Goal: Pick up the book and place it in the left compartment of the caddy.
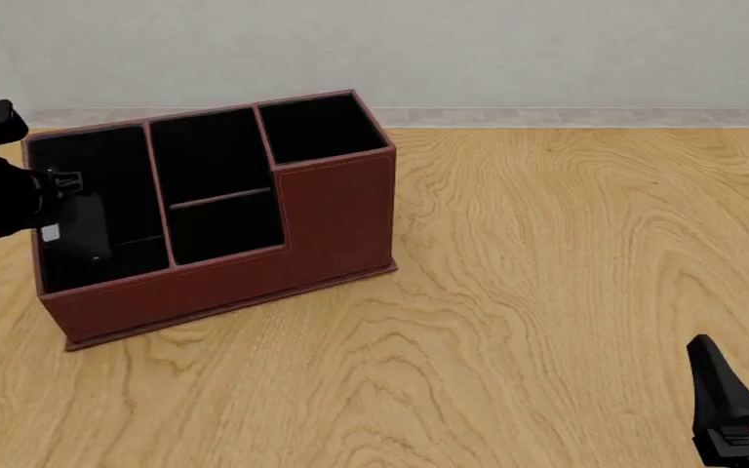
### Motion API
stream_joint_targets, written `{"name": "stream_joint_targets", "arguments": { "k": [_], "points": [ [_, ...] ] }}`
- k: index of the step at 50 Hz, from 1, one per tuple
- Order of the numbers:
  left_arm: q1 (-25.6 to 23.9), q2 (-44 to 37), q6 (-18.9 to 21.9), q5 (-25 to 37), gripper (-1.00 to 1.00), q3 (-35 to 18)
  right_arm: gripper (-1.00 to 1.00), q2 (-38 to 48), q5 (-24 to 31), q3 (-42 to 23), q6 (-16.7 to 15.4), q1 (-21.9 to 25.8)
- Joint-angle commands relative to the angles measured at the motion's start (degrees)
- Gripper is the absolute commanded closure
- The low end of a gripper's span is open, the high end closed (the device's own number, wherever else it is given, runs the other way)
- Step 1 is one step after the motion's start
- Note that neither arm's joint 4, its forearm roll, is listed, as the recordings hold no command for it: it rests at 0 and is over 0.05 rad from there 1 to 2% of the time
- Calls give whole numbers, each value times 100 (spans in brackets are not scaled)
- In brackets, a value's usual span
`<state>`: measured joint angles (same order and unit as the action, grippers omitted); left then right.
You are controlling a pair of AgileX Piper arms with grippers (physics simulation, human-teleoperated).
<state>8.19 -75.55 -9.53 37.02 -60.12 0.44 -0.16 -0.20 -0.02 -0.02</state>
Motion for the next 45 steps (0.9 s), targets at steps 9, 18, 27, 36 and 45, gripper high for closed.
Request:
{"name": "stream_joint_targets", "arguments": {
  "k": [9,18,27,36,45],
  "points": [
    [-29,-315,43,-314,100,-10,-100,-7,3,3,2,0],
    [-27,-434,75,-431,100,16,-100,-7,3,3,2,0],
    [-12,-538,82,-529,100,43,-100,-8,3,3,3,-1],
    [-5,-617,87,-604,100,58,-100,-7,3,3,2,-1],
    [4,-690,83,-629,100,-6,-100,-7,3,3,2,-1]
  ]
}}
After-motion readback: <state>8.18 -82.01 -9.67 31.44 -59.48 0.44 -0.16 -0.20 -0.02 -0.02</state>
